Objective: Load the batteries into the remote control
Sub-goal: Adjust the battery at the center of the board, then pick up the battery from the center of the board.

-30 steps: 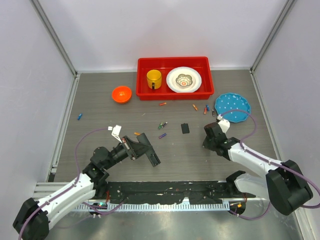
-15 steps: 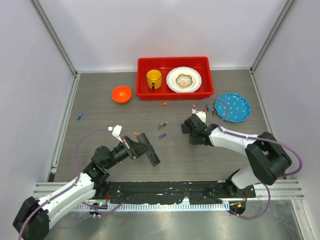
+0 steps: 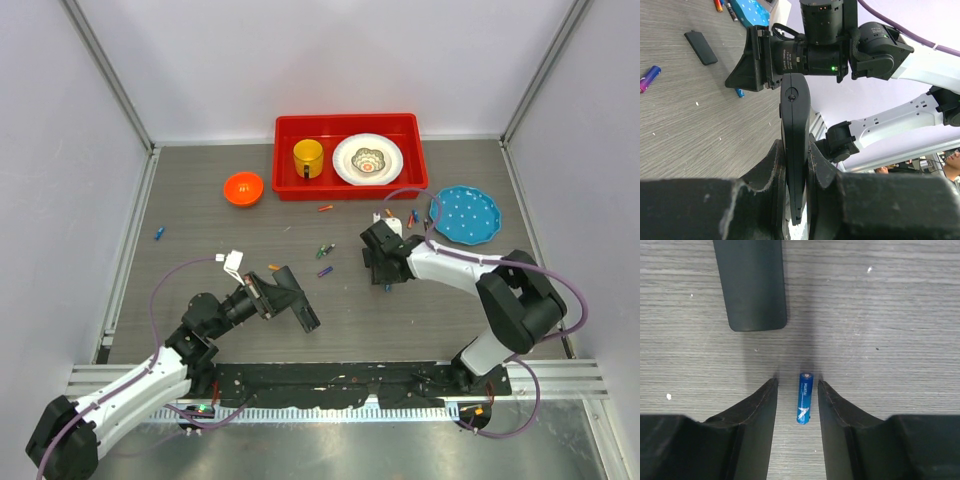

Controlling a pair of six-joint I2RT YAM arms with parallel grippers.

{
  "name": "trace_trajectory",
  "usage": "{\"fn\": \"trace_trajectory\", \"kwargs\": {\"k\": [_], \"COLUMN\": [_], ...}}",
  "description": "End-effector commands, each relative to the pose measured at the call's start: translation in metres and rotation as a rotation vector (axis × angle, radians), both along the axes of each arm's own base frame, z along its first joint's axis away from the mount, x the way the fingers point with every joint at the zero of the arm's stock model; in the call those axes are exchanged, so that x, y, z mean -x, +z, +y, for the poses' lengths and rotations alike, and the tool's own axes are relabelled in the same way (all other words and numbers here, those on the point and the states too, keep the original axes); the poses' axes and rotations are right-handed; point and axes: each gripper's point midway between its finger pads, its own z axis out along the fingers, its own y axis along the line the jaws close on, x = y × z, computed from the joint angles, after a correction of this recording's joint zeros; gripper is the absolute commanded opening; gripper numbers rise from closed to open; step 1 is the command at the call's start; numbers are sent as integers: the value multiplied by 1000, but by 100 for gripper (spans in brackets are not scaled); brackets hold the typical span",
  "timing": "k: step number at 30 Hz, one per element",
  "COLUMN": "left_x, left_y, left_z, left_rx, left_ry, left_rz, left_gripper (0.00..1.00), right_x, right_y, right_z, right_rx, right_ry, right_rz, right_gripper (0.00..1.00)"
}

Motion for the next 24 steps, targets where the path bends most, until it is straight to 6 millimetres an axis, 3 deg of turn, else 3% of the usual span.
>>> {"fn": "trace_trajectory", "kwargs": {"k": [1,3,4,13,15,18,20,21,23,24], "left_x": [2,3,4,3,3,2,1,1,-3,-4], "left_y": [-11,-11,-21,-20,-22,-22,-23,-26,-12,-13], "left_z": [2,2,3,3,2,1,1,0,-3,-4], "left_rx": [-6,-7,-21,-22,-28,-31,-33,-42,-22,-29], "left_ry": [2,0,0,2,0,-1,-1,-2,-1,-3], "left_rz": [-9,-10,6,-1,6,12,15,25,5,15], "left_gripper": [0,0,0,0,0,0,0,0,0,0], "right_x": [11,11,12,22,26,29,29,22,14,5], "right_y": [-14,-16,-18,-26,-28,-29,-26,-9,17,60], "right_z": [-5,-3,-2,-5,-6,-6,0,8,23,43], "right_rx": [62,60,58,46,45,35,-11,-67,-183,-299], "right_ry": [50,56,61,71,73,69,79,82,71,104], "right_rz": [90,105,112,152,161,165,150,86,-23,-169], "right_gripper": [41,38,36,26,22,1,1,1,1,1]}}
